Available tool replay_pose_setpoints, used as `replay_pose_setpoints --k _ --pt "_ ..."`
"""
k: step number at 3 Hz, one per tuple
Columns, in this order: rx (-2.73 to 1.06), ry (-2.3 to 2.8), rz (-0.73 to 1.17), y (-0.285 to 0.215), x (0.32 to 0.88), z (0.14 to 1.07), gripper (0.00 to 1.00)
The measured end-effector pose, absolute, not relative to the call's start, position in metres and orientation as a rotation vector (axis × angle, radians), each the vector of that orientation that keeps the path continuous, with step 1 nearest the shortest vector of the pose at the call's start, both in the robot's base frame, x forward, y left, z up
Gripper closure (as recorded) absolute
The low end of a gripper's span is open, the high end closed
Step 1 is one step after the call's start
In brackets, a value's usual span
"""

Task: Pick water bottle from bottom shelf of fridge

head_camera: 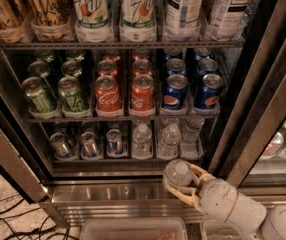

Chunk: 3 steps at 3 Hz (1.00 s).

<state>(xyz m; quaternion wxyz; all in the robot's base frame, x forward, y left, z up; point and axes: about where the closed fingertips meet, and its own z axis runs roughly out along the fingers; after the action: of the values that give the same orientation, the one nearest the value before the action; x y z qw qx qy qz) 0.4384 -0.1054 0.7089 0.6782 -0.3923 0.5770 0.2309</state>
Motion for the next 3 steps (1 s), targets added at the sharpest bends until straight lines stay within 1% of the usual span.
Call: replay_pose_setpoints --k 2,3 --pt "-1.038 1.312 0.589 -0.108 0.416 0.726 1.0" --pt "-1.081 1.32 0.656 -0.109 0.404 0.74 1.0"
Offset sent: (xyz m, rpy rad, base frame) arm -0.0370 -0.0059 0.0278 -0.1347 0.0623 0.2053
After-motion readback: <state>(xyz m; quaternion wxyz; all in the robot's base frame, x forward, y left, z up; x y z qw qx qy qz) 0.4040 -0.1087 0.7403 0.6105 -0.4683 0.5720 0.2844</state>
